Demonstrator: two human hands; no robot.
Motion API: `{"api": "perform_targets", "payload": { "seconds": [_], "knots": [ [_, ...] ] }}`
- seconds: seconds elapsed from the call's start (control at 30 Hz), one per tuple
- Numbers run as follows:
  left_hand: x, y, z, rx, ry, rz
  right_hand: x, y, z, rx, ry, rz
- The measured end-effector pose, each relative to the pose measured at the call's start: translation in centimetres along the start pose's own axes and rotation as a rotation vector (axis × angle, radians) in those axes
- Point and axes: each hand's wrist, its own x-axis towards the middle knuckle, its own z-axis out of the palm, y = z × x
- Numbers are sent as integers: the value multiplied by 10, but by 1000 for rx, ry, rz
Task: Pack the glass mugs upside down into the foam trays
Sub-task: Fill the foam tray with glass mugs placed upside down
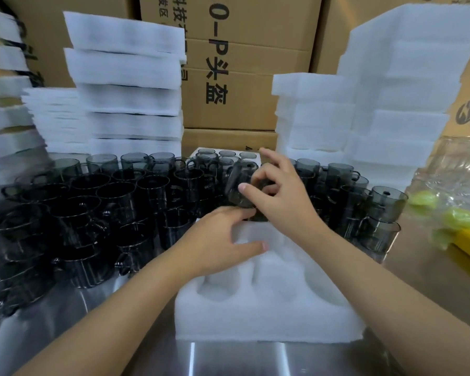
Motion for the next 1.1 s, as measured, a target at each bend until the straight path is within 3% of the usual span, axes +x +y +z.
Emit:
{"api": "perform_targets", "payload": {
  "seconds": [0.07, 0.2, 0.3, 0.37, 0.53, 0.8, 0.97, 1.1],
  "knots": [
    [1, -1, 1, -128, 122, 2, -2, -1, -8, 112, 54, 9],
    [5, -4, -5, -743, 391, -154, -5, 1, -15, 201, 30, 42],
    [9, -10, -17, -1168, 380, -306, -8, 1, -14, 232, -67, 11],
    [11, -13, -21, -1310, 334, -339, -10, 0, -13, 236, -139, -27],
    [9, -12, -21, -1187, 265, -272, -12, 0, -13, 248, -212, -22],
    [6, -13, -22, -1206, 234, -290, -11, 0, -13, 218, -269, 125],
    [9, -15, -25, -1366, 269, -318, -8, 3, -12, 155, -214, 113],
    [6, -16, -27, -1191, 175, -218, -9, 7, -11, 163, -272, 156]
  ]
}}
